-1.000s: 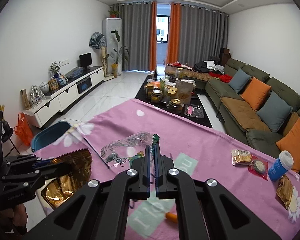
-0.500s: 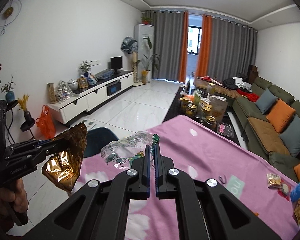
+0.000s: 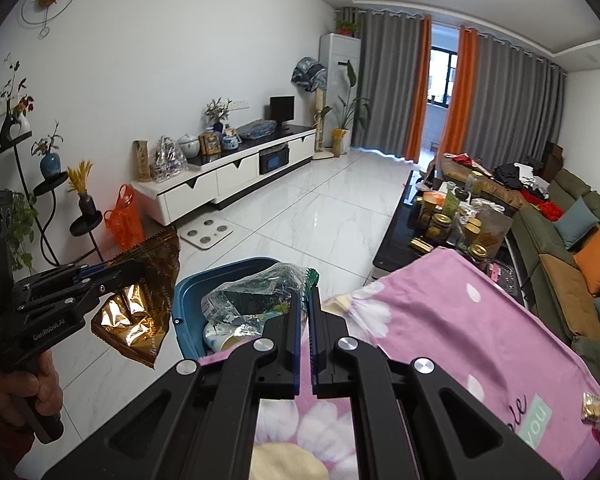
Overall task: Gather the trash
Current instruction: 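Carry the gold wrapper and clear wrapper over the teal bin with both tools, then open both tools to drop the wrappers into the bin, then move both tools back over the table toward the two orange snack pieces, then grasp one orange snack piece with the left tool while the right tool grasps the other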
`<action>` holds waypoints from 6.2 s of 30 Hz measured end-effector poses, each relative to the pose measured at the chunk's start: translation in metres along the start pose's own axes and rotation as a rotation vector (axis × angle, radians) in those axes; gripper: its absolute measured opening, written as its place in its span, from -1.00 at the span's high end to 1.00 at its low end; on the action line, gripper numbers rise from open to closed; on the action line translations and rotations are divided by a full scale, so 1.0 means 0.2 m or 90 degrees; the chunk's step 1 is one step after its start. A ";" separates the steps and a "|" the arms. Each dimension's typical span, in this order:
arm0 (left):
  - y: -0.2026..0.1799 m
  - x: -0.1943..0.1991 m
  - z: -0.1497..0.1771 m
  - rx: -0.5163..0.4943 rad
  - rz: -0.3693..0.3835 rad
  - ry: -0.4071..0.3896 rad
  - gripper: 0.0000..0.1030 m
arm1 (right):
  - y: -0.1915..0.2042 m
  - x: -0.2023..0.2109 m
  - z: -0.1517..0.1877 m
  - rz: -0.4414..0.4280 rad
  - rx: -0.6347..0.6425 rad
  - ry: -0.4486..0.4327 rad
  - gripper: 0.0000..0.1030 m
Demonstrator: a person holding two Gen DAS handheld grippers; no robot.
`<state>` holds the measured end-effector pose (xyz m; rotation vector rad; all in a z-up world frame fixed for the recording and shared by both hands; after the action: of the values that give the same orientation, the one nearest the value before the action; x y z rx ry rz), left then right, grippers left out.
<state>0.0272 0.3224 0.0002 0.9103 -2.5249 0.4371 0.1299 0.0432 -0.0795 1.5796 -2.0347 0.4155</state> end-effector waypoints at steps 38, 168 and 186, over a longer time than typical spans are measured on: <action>0.04 -1.03 0.20 -0.065 -0.127 0.134 0.70 | 0.03 -0.94 0.06 -0.069 0.019 0.235 0.95; -2.48 -0.29 0.95 -0.409 0.372 0.242 0.32 | -1.22 1.20 1.11 0.275 -0.351 -0.095 -0.86; -2.28 -0.31 0.89 -0.350 0.352 0.246 0.75 | -1.24 0.74 1.14 0.152 -0.350 0.050 -0.39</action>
<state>0.3218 -0.0549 -0.1166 -0.0802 -2.3058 0.0462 0.2923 -0.2648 -0.1999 0.9829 -2.0501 -0.0085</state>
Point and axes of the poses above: each gripper's, at about its wrist camera, not at the fingertips, and x roughly against the way its jaws point, y to its left, z to its underside, the point moved 8 cm from there along -x, roughly the way its jaws point, and after that the axes turned 15 degrees about -z, right-handed, at the moved point
